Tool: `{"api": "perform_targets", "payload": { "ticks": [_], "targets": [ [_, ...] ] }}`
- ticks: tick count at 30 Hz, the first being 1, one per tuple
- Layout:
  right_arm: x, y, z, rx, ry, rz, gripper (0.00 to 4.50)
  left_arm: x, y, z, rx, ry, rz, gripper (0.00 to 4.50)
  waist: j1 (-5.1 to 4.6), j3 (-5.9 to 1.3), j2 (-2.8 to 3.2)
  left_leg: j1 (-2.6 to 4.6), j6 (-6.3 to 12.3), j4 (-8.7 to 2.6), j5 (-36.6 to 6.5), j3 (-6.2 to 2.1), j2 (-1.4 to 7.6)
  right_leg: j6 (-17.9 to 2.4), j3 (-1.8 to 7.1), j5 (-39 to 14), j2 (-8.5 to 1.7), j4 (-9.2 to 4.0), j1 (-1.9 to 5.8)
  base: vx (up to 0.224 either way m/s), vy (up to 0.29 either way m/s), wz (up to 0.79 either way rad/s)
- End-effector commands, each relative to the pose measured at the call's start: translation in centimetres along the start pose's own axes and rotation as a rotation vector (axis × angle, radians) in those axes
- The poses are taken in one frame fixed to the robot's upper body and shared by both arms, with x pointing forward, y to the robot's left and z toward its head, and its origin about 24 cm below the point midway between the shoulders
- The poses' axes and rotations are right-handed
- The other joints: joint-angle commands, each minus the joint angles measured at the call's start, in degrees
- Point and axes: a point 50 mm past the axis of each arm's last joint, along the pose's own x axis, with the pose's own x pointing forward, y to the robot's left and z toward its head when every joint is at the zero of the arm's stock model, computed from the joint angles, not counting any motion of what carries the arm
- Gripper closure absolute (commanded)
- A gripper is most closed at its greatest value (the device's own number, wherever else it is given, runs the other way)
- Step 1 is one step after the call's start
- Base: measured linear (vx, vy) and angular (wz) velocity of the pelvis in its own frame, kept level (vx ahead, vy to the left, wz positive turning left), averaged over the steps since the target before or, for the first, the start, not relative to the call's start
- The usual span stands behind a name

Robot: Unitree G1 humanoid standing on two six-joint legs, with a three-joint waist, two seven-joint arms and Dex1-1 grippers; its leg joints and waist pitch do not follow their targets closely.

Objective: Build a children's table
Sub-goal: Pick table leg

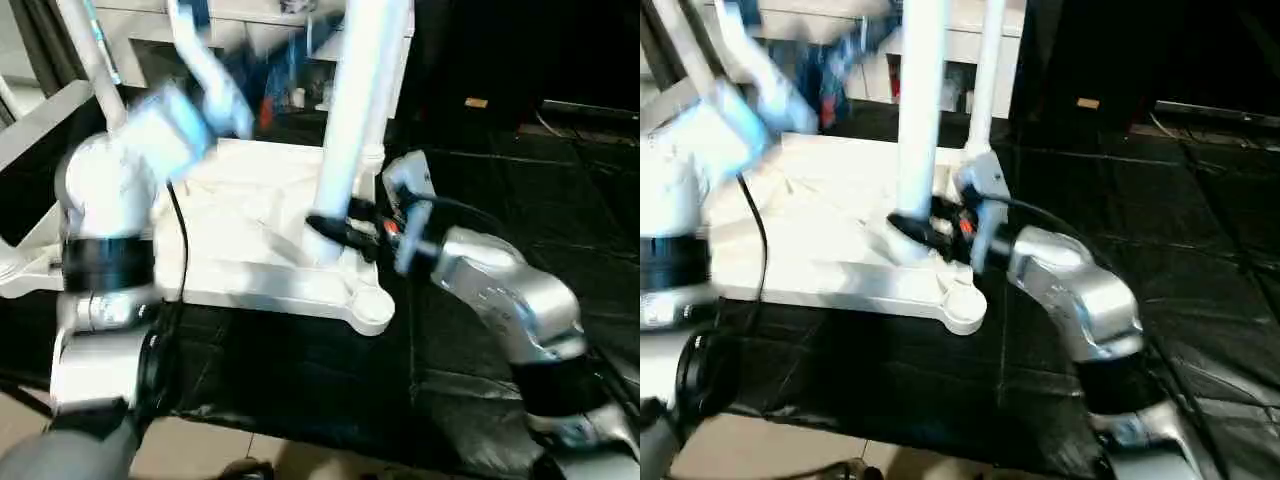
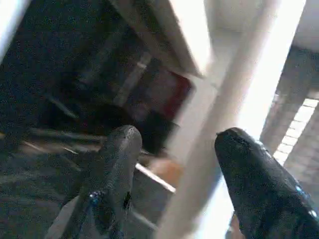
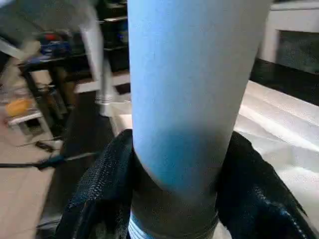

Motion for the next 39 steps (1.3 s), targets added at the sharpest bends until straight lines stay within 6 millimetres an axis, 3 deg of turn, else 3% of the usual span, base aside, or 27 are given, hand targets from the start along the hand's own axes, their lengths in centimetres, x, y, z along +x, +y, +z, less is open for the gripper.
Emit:
{"api": "perform_targets", "payload": {
  "ticks": [1, 6, 7, 9, 13, 20, 26, 27, 30, 32, 39],
  "targets": [
    [-0.4, 0.6, 0.9, -0.018, -0.024, 0.065, 2.54, 0.6, -1.3, -0.7, -0.003, 0.072, -0.109, 1.63, 0.01, -4.77, -0.05, 0.49, -0.12, -3.99, -4.18, -0.63, 2.66, -13.48, 2.44, -4.94, -4.57, -3.99, 3.54, 0.0, 0.0, 0.0],
    [-1.6, 1.5, 0.6, -0.014, 0.037, 0.206, 2.54, -0.3, -2.2, -2.8, -0.068, 0.193, -0.232, 1.63, 0.04, -4.66, -0.07, 0.5, 0.05, -4.0, -4.54, -0.6, 2.58, -12.54, 2.51, -7.05, -4.57, -4.25, 3.57, 0.0, 0.0, 0.0],
    [-1.9, 1.6, 0.5, -0.013, 0.058, 0.227, 2.54, -0.5, -2.2, -3.2, -0.069, 0.21, -0.234, 1.92, 0.02, -4.61, -0.08, 0.52, -0.01, -4.04, -4.78, -0.65, 2.57, -12.3, 2.5, -8.03, -4.55, -4.38, 3.58, 0.0, 0.0, 0.0],
    [-2.2, 1.6, 0.2, -0.015, 0.084, 0.234, 2.54, -0.7, -2.2, -3.5, -0.054, 0.225, -0.234, 1.99, -0.04, -4.53, -0.14, 0.53, -0.31, -4.09, -5.34, -0.64, 2.64, -11.9, 2.52, -9.59, -4.57, -4.57, 3.5, 0.0, 0.0, 0.0],
    [-2.4, 0.9, -0.2, -0.022, 0.119, 0.185, 2.54, -1.2, -2.2, -3.6, -0.04, 0.223, -0.244, 1.99, -0.09, -4.56, -0.33, 0.5, -0.45, -4.11, -4.8, -0.69, 2.58, -11.35, 2.52, -10.49, -4.6, -4.67, 3.46, 0.0, 0.0, 0.0],
    [-2.7, -0.1, -0.7, -0.032, 0.175, 0.121, 2.54, -2.3, -2.0, -5.3, 0.12, 0.376, -0.18, 1.99, -0.22, -4.59, -0.02, 0.61, -0.78, -4.31, -4.91, -0.83, 2.95, -11.25, 2.49, -9.53, -4.61, -4.45, 3.3, 0.0, 0.0, 0.0],
    [-2.7, -0.5, -0.8, -0.032, 0.178, 0.093, 2.54, -2.4, -1.4, -5.0, 0.084, 0.293, -0.118, 1.99, -0.18, -4.58, -0.2, 0.61, -1.14, -4.16, -5.37, -0.66, 2.67, -11.81, 2.5, -10.0, -4.6, -4.51, 3.34, 0.0, 0.0, 0.0],
    [-2.8, -0.5, -0.8, -0.033, 0.178, 0.091, 2.54, -2.4, -1.4, -5.0, 0.086, 0.288, -0.113, 1.69, -0.19, -4.61, -0.21, 0.55, -0.96, -4.11, -5.08, -0.66, 2.61, -11.8, 2.5, -9.64, -4.55, -4.5, 3.37, 0.0, 0.0, 0.0],
    [-2.7, -0.5, -0.9, -0.036, 0.18, 0.087, 2.54, -2.4, -1.8, -5.9, 0.107, 0.315, -0.127, 1.57, -0.12, -4.7, -0.3, 0.42, -0.54, -4.06, -4.14, -0.68, 2.63, -11.78, 2.52, -8.7, -4.6, -4.39, 3.48, 0.0, 0.0, 0.0],
    [-2.7, -0.6, -0.9, -0.037, 0.18, 0.086, 2.54, -2.4, -1.8, -6.5, 0.123, 0.335, -0.123, 1.26, -0.26, -4.72, -0.25, 0.39, -0.42, -4.09, -3.99, -0.71, 2.7, -11.9, 2.46, -7.81, -4.54, -4.32, 3.45, 0.0, 0.0, 0.0],
    [-2.7, -0.6, -1.0, -0.04, 0.186, 0.088, 2.54, -2.2, -1.4, -7.5, 0.133, 0.355, -0.076, 1.26, -0.21, -4.52, -0.12, 0.66, -0.81, -4.16, -6.02, -0.65, 2.73, -11.41, 2.52, -11.51, -4.52, -4.7, 3.24, 0.0, 0.0, 0.0]
  ]
}}
